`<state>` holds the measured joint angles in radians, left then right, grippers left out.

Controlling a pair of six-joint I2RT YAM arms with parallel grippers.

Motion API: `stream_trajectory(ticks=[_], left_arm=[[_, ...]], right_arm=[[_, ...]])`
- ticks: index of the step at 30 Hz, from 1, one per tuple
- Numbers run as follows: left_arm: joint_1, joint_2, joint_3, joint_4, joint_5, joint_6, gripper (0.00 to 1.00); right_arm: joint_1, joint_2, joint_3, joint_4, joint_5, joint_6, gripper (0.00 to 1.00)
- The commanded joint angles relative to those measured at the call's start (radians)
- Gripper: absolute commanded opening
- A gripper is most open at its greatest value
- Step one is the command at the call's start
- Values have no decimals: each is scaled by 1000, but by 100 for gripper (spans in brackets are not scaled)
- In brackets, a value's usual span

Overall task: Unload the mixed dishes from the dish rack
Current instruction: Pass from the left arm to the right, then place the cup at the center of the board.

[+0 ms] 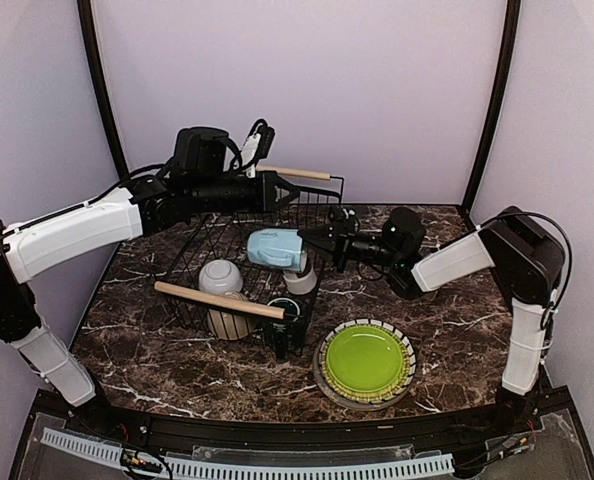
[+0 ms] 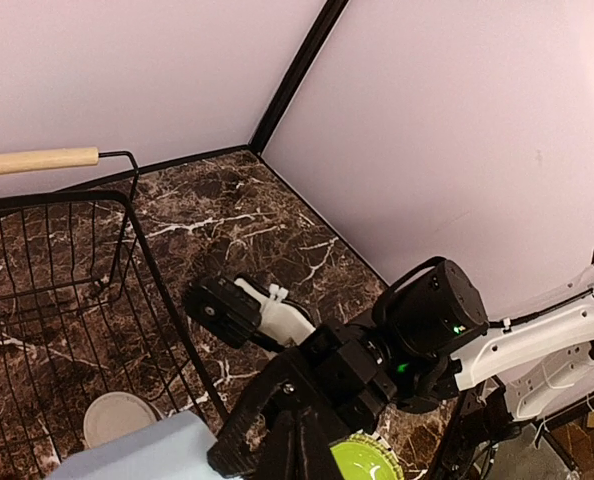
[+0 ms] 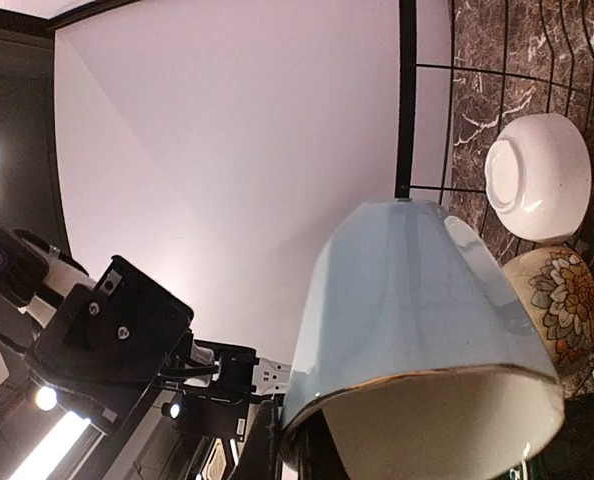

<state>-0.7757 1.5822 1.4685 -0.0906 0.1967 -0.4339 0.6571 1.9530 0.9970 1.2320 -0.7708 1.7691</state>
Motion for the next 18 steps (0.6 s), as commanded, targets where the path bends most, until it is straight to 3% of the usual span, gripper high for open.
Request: stream_trajectory(ticks=[1,6,8,12,18], left_arm=[[-4,-9,-28,-12,-17,9,1],[-1,-37,-26,-46,-65,51,1],[-1,-49,-25,-63,-92,62,6],[0,-73,-28,-104,-150,76,21],[4,-137,-60,-122,-216,90,55]], right_arm=[[2,-32,62,397,23,31,0],[-13,-70,70,242,-31,-98,0],[-17,-68,77,222,-41,-122,0],[-26,-91,78,147,-71,-207,0],[-78,-234,72,-119,-128,-469,0]])
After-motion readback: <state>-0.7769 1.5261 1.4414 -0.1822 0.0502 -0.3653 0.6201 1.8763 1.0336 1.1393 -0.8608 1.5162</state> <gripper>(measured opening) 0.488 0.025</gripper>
